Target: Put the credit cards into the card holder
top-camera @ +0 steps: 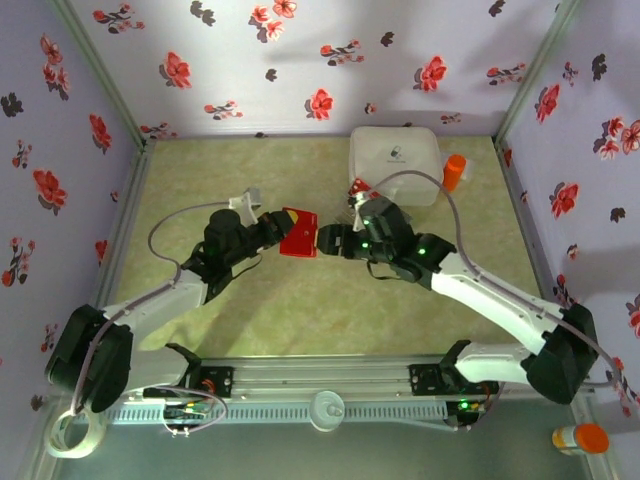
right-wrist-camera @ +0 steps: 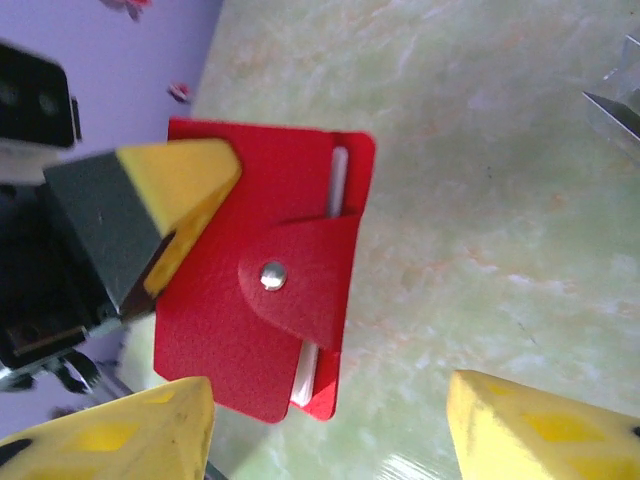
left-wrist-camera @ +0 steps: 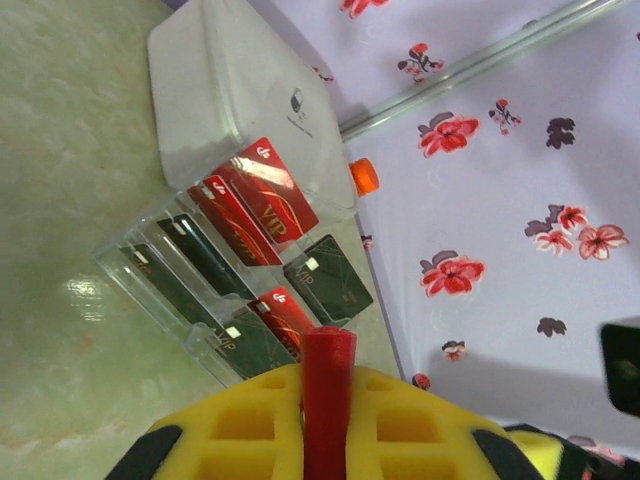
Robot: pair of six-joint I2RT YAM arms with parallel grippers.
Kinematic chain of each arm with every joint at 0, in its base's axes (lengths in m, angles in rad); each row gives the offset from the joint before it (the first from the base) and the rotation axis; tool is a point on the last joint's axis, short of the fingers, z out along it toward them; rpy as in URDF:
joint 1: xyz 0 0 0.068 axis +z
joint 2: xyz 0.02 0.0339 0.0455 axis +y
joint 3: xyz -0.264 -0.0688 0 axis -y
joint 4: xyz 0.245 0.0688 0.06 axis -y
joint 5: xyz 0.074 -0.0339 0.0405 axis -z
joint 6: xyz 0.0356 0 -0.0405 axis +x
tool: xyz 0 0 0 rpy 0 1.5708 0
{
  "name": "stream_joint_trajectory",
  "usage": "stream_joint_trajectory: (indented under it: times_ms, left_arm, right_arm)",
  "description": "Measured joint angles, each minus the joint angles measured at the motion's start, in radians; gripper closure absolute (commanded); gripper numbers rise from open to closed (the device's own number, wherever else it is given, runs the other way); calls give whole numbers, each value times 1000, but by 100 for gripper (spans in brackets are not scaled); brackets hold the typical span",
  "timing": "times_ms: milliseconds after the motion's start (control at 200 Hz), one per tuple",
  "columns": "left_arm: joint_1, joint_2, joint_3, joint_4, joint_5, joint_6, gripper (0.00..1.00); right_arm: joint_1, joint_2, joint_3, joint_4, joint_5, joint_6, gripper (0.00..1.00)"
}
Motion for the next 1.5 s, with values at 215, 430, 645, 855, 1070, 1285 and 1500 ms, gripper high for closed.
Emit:
stream_joint_trajectory:
  times_ms: [215,430,645,855,1070,1285,1500]
  left_arm:
    - [-14,-1,0,-21,-41,-30,100]
    - [-22,-8,0,-25,-70,-47,100]
    - [-24,-11,-6,-29,-97,-53,100]
    - [-33,-11,-13,-29,-110,-71,100]
    - [-51,-14,-14,-23,-96,-89,100]
    - [-52,-16,-14,-21,-97,-92,100]
    - [-41,-2,-18,60,-73,-107,100]
  right_arm:
    - [111,172,154,-104,161,-83,32]
    - [140,270,213,-124,258,-119,33]
    - [150,299,201,-96,385,-124,37]
    - [169,289,129,-23,514,-119,41]
    - [55,232,-6,-27,624,-89,43]
    - [-11,36,-93,-49,562,-76,39]
    - [-32,-167,-169,32,324,-10,29]
